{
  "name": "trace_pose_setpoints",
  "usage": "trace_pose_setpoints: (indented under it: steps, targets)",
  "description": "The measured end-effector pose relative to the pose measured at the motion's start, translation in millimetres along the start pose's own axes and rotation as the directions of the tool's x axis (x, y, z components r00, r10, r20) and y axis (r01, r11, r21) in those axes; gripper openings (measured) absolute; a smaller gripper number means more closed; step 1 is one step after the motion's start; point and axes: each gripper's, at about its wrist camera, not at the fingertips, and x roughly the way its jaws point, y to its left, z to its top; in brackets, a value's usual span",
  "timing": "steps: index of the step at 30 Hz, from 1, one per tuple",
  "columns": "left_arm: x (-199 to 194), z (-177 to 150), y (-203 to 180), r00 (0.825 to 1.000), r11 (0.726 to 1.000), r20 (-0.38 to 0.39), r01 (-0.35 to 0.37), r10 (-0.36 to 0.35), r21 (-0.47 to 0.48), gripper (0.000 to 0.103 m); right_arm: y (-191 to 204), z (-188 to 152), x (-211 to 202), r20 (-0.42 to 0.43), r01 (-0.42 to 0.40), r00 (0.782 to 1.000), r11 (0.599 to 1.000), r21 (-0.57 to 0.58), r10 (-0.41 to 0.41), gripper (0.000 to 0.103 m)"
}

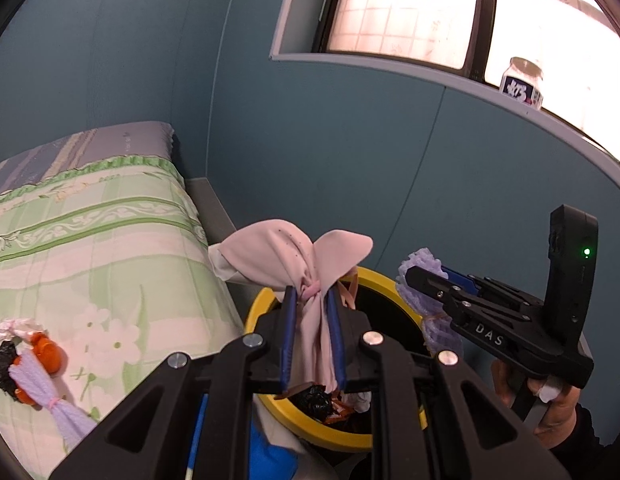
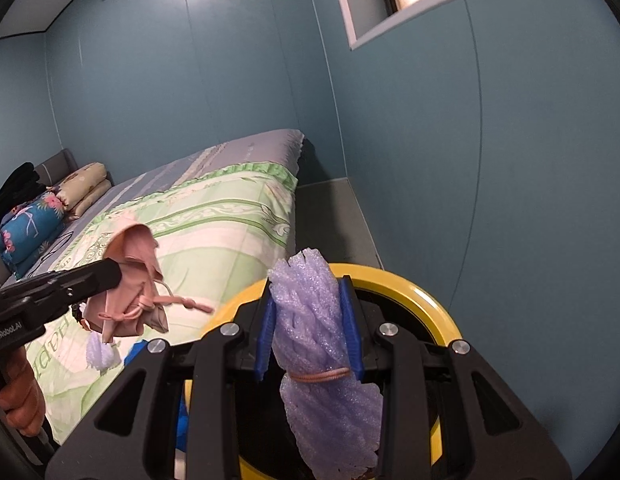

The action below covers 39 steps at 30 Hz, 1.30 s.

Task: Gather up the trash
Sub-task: 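Carry the pink cloth and foam net over the yellow bin with both tools, then open both tools to drop the pink cloth and foam net into the bin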

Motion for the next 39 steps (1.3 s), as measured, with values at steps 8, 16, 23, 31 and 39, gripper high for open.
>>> trace_pose_setpoints:
  steps: [8, 16, 23, 31, 39]
  targets:
    - [26.3, -1.3, -3.6, 0.999, 1.0, -0.032, 0.016, -0.016, -0.007, 0.023, -15.9, -4.9, 7.9, -0.011, 0.019, 1.0, 0.998, 0.054, -0.018, 0.041]
    - [18.7, -3.0, 13.6, 1.0, 0.998, -0.024, -0.017, 0.016, -0.06, 0.043, -31.1, -6.8, 1.7, -0.006, 0.048, 0.999, 0.994, 0.102, -0.048, 0.054]
    - [-6.6, 1.2, 36.9, 0.998, 0.994, 0.011, -0.066, 0.067, -0.092, 0.051, -13.0, -3.8, -13.7, 0.027, 0.012, 1.0, 0.997, 0.073, -0.014, 0.059]
    - [-44.6, -0.9, 76.3, 0.987, 0.976, 0.047, -0.147, 0.157, -0.158, 0.067, 32.9, 3.3, -22.0, 0.05, -0.065, 0.997, 0.998, -0.01, 0.066, 0.063]
    - [-77.4, -13.4, 112.6, 0.968, 0.949, 0.031, -0.236, 0.247, -0.211, 0.07, 80.2, 0.7, -15.1, 0.023, -0.15, 0.988, 0.985, -0.086, 0.152, 0.064]
